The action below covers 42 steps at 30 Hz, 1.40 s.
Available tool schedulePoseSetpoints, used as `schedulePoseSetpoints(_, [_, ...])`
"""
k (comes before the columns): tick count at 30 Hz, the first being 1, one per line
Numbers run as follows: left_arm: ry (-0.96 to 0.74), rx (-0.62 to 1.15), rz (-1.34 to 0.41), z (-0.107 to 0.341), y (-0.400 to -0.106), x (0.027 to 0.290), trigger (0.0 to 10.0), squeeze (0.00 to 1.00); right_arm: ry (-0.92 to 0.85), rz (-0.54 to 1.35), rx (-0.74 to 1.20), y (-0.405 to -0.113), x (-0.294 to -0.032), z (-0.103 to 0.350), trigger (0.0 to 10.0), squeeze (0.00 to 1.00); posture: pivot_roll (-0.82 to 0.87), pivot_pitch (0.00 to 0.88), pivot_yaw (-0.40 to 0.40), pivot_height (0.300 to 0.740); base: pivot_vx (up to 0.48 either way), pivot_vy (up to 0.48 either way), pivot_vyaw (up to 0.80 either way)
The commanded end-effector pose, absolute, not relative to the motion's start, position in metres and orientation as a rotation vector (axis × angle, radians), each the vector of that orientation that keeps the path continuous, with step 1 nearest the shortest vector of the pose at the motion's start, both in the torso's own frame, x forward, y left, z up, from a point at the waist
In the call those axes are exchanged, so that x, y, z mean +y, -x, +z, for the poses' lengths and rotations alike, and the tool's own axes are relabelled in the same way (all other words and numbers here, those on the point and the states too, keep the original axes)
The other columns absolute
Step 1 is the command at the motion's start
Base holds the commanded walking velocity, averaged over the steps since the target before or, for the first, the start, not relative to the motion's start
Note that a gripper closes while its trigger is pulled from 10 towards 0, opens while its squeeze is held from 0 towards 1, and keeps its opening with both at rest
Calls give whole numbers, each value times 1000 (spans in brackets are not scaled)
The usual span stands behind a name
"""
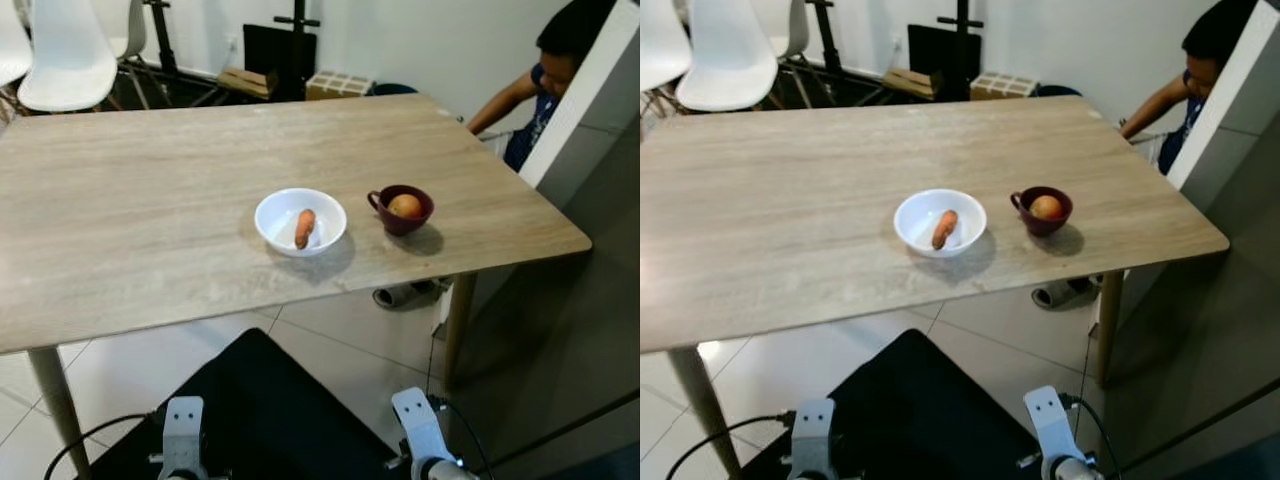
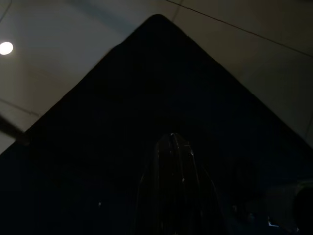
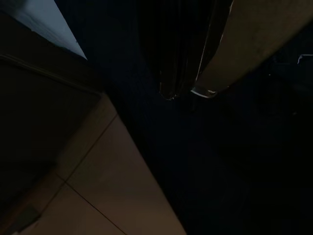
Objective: Restocking fridge
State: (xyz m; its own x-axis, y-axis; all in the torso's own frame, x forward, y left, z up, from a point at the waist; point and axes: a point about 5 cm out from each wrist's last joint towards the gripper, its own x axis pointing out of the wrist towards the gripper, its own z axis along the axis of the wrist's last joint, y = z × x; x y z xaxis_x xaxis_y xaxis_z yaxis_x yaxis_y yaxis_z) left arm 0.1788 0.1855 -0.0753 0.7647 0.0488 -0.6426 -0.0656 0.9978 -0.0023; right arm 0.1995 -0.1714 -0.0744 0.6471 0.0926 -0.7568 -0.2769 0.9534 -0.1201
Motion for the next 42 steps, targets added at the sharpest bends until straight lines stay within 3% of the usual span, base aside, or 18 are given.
schedulePoseSetpoints(1, [22, 698, 66, -76, -177, 186, 10000, 0, 232, 206, 851, -197, -172, -76, 10000, 0, -65, 89, -26, 740, 0, 0, 0])
schedulePoseSetpoints(35, [18, 673, 58, -74, -178, 182, 10000, 0, 224, 208, 844, -198, -171, -75, 10000, 0, -63, 91, -30, 740, 0, 0, 0])
schedulePoseSetpoints(38, [-64, 588, -102, -65, -189, 173, 10000, 0, 143, 300, 732, -216, -164, -62, 10000, 0, -58, 92, -32, 740, 0, 0, 0])
schedulePoseSetpoints(42, [-155, 456, -341, -52, -193, 162, 10000, 0, 69, 481, 766, -217, -162, -59, 10000, 0, -60, 94, -30, 740, 0, 0, 0])
